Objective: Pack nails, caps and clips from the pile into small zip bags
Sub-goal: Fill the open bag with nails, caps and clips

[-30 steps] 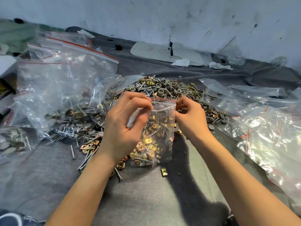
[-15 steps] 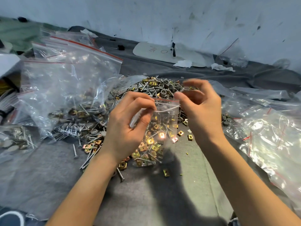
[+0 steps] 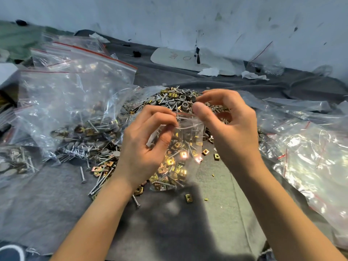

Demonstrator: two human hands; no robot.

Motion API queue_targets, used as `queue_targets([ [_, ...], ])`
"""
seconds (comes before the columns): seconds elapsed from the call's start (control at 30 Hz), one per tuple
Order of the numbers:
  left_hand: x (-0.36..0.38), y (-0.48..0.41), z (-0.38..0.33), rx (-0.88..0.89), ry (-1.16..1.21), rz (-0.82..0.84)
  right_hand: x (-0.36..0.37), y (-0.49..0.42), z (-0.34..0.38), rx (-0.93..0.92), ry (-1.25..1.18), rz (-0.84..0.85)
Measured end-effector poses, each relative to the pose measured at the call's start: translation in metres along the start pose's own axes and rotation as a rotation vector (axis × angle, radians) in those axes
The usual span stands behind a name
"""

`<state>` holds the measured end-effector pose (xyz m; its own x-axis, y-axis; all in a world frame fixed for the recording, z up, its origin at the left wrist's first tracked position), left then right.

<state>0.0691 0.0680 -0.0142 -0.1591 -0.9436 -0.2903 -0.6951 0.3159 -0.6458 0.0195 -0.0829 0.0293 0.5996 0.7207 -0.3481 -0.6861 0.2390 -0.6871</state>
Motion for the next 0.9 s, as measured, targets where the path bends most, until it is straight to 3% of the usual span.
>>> queue_targets([
  [0.1, 0.000, 0.000, 0.001, -0.012, 0.013, -0.004, -0.005, 0.000, -0.025, 0.141, 0.072, 0.005],
  [0.27, -0.001, 0.000, 0.004, -0.021, 0.000, -0.020, 0.019, 0.016, -0.076, 0.355, 0.325, 0.364],
  [0.4, -0.003, 0.000, 0.004, -0.018, -0.011, -0.024, 0.040, 0.025, -0.087, 0.324, 0.369, 0.523],
  [0.53, -0.005, -0.001, 0.005, -0.027, -0.011, -0.028, 0.048, 0.026, -0.082, 0.238, 0.449, 0.548],
  [0.6, -0.006, -0.001, 0.005, -0.029, -0.015, -0.029, 0.045, 0.021, -0.077, 0.230, 0.418, 0.503],
  [0.7, -0.005, -0.001, 0.003, -0.026, -0.008, -0.026, 0.027, 0.009, -0.064, 0.257, 0.211, 0.295],
  [0.9, 0.000, 0.000, -0.005, 0.000, 0.013, 0.021, -0.010, -0.008, -0.005, -0.038, -0.181, -0.180],
])
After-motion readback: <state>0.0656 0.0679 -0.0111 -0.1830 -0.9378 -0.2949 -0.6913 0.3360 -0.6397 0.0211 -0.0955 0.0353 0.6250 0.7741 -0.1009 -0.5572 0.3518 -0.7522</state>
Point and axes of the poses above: each hand's wrist, its own y-axis away from the middle knuckle, its own x-axis out of the palm, z = x × y, the point moved 5 cm from there along -y, towards the middle knuckle, and after that the axes turned 9 degrees about -x, right-handed, at the moved point
